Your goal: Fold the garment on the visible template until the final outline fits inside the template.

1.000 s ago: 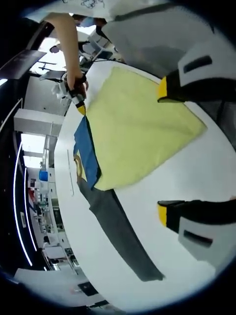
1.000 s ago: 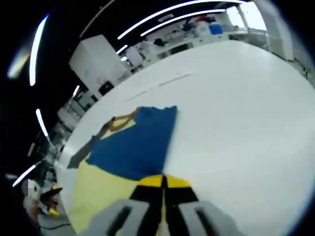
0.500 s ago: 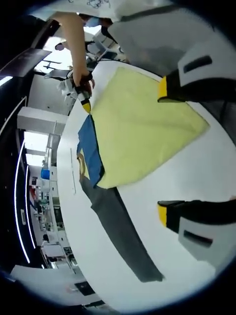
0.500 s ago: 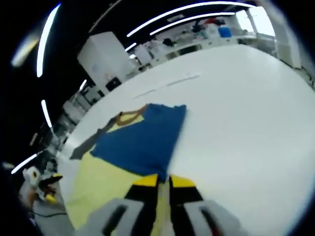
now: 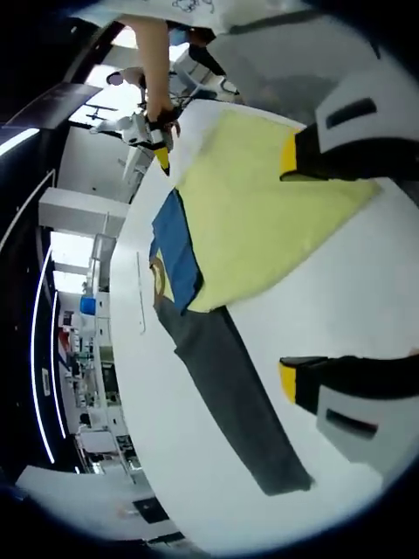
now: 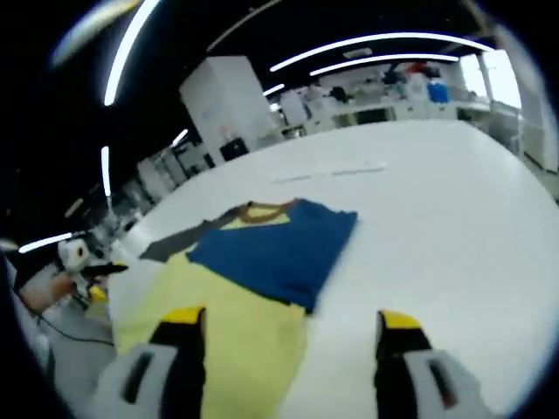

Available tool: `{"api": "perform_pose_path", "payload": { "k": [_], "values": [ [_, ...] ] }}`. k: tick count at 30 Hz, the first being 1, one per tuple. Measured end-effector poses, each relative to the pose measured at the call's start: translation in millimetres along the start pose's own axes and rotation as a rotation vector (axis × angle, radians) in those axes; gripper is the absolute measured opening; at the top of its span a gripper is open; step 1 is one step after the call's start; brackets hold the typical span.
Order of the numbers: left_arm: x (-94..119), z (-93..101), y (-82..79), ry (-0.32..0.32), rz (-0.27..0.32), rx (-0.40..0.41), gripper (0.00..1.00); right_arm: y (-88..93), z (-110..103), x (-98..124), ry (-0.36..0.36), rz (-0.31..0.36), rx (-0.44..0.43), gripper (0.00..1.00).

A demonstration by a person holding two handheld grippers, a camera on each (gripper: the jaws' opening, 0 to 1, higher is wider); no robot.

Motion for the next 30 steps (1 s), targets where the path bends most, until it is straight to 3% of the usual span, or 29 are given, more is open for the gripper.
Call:
{"api": "perform_pose_path", "payload": {
  "k": [2,3,6,9,15,17,23,30],
  "values": [
    [1,-6.1,-1.1,-0.004,0.009,0.017,0.79,0.8,0,4,0.010,0.003,0.029,0.99],
    [2,-11.0,-0.9,-0.003,0.016,0.023,0.80,1.5,-2,7,0.015,0.004,0.035,0.99],
    [3,-27.8,0.3,-0.025,0.034,0.056,0.80,2.4,-2,9,0.015,-0.003,0.051,0.99],
    [8,-59.3,5.7,-0.116,0.040,0.055,0.81,3.8,-4,12,0.017,-0.017,0.053,0.99],
    [22,-119.3,12.1,-0.293,0.088,0.147,0.81,10.0,-5,15,0.031,-0.027,0.049,0.99],
    [27,-130.3,15.6,-0.319,0.056,0.134,0.80,12.2,-5,19,0.041,-0.033,0.040,0.99],
    [37,-170.5,24.0,-0.368,0.054,0.173,0.78,11.3,-1,28,0.062,-0.012,0.007,0.99],
    [47,-197.4,38.5,-0.497,0.080,0.330,0.67,17.9,-4,33,0.072,-0.015,-0.006,0.99]
  ]
}}
Point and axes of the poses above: the point that each gripper's makers call its tool centre point, and the gripper's own axes: x roughly backward along the fingers, z roughly to its right, y roughly out of its underside, the point moved 6 cm from there along x, roughly backward along the fingers, and after that the axes turned 4 degrees about z, right-handed, at the moved point
